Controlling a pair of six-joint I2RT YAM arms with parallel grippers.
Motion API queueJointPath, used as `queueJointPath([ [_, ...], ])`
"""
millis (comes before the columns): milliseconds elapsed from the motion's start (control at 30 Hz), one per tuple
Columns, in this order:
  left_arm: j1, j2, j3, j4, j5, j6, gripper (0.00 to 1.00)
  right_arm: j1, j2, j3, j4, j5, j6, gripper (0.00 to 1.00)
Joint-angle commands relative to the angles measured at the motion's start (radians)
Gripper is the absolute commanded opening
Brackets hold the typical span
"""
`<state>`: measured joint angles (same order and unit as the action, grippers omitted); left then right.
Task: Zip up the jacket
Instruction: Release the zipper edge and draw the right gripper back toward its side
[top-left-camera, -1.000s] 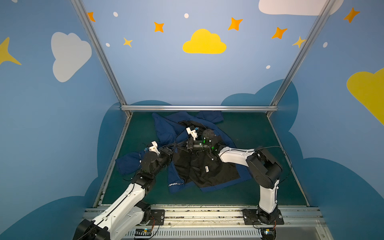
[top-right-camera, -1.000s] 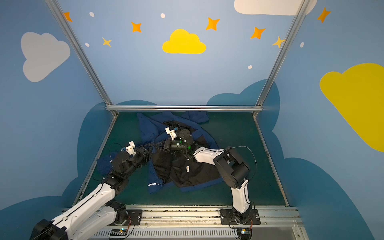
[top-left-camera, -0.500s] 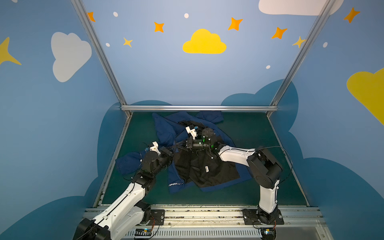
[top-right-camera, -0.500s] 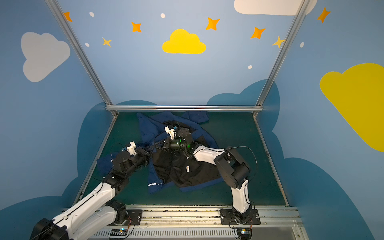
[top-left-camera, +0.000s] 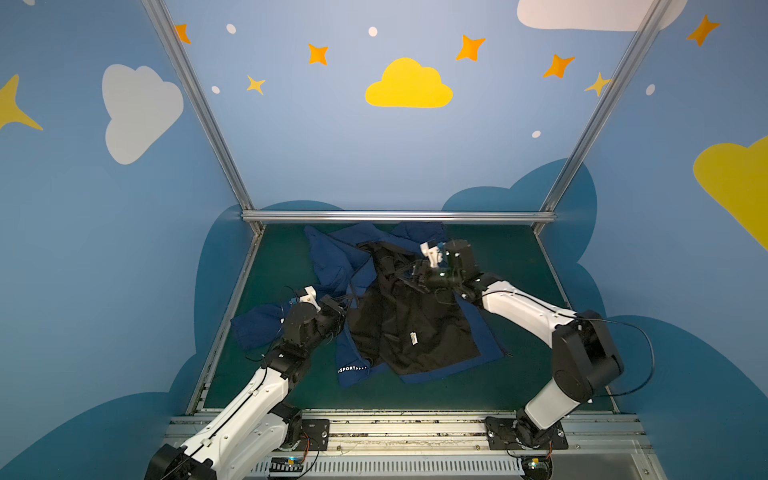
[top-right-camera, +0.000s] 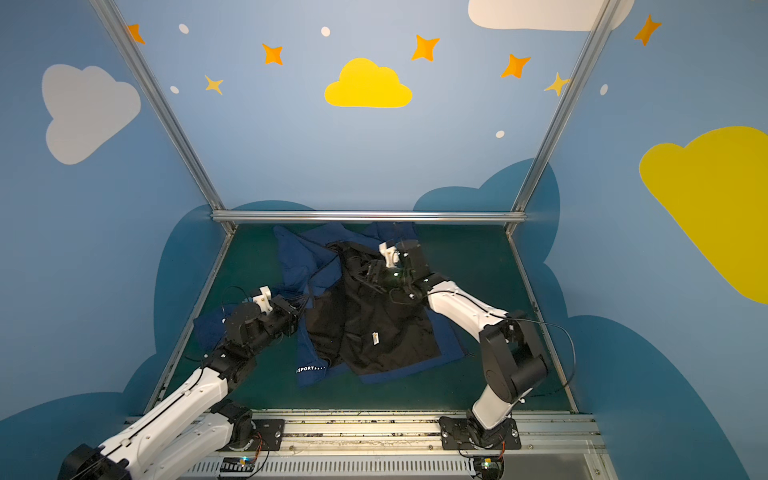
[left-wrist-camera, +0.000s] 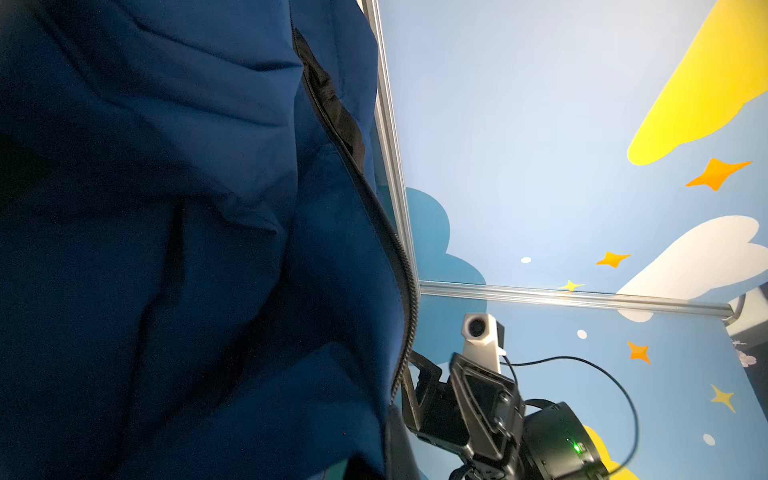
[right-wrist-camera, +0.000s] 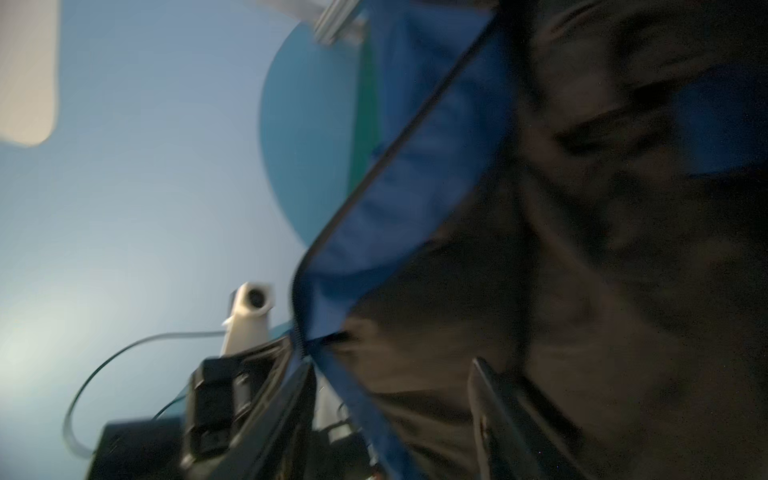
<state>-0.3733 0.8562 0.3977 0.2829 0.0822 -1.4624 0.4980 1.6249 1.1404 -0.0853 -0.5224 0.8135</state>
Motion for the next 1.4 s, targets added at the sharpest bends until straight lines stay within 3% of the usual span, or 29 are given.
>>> queueJointPath([
  [0,0.002,-0.004,0.026,-0.003,0.006,0.023,0.03,-0.094,-0.012,-0.018,-0.462,0.17,-0.305,0.59],
  [233,0.002,0.012,0.035,0.001,0.011,0.025,0.03,-0.222,-0.046,-0.06,-0.619,0.446,-0.564,0.63],
  [333,0.002,0.014,0.032,0.0,0.014,0.026,0.03,-0.264,-0.066,-0.103,-0.591,0.515,-0.648,0.77],
  [600,0.001,0.03,0.031,0.006,0.022,0.024,0.03,-0.338,0.027,-0.058,-0.521,0.356,-0.78,0.77],
  [867,0.002,0.024,0.03,0.002,0.019,0.022,0.03,-0.43,0.154,0.031,-0.475,0.077,-0.83,0.59],
  [1033,0.003,0.019,0.03,-0.001,0.019,0.02,0.03,-0.444,0.208,0.083,-0.52,0.017,-0.818,0.28],
  [1067,0.004,0.016,0.03,-0.003,0.016,0.019,0.03,-0.444,0.207,0.081,-0.521,0.008,-0.817,0.29],
  [1167,0.004,0.011,0.028,-0.007,0.011,0.019,0.03,-0.445,0.198,0.064,-0.494,0.014,-0.807,0.48],
  [1367,0.003,0.008,0.027,-0.007,0.015,0.018,0.03,-0.451,0.237,0.067,-0.467,0.048,-0.817,0.53],
])
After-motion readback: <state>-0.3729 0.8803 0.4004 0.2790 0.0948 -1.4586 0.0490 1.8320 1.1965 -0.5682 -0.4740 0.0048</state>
